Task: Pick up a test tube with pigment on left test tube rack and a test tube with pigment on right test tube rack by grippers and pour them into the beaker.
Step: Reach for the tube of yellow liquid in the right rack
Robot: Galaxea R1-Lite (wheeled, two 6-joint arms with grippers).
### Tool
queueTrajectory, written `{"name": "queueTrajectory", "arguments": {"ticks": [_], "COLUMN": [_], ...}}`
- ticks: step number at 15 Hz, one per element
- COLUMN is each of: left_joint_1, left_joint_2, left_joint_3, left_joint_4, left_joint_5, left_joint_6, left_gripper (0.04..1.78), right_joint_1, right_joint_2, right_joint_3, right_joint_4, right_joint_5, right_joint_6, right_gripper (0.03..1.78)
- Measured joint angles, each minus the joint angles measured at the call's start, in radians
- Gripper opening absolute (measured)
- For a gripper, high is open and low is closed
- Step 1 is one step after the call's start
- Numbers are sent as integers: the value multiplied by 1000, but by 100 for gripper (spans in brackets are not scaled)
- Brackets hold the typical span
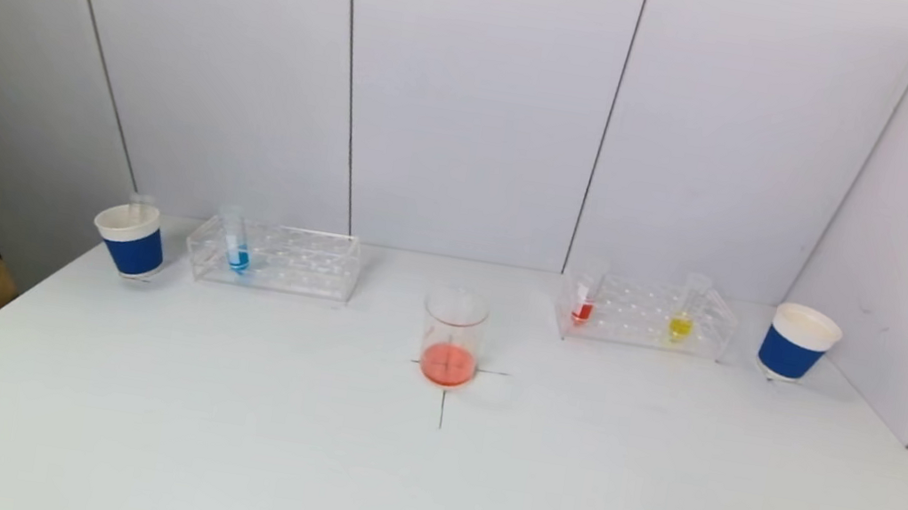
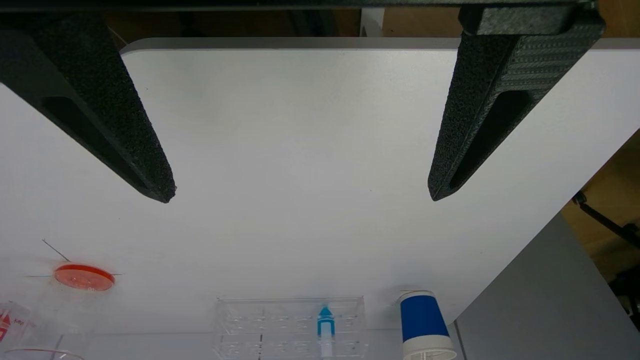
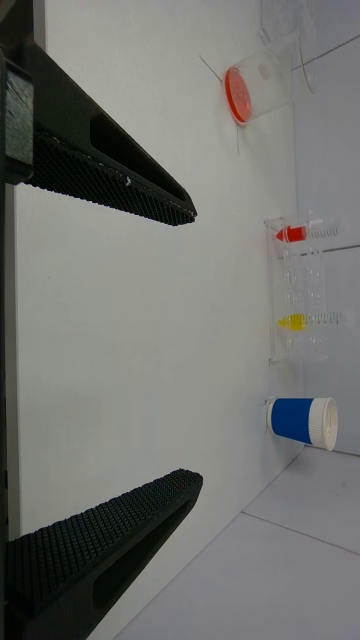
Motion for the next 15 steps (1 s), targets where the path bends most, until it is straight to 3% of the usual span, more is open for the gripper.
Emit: {"name": "queueTrajectory", "arguments": {"ticks": [15], "left_joint_1": [0], "left_joint_2": [0], "left_joint_3": [0], "left_joint_4": [0], "left_joint_5": [0], "left_joint_6": [0], "left_gripper": [176], "right_joint_1": [0], "right_joint_2": [0], "right_joint_3": [0], "right_joint_4": [-4], "right_joint_5": [1], "right_joint_6": [-16], "right_gripper": [177]}}
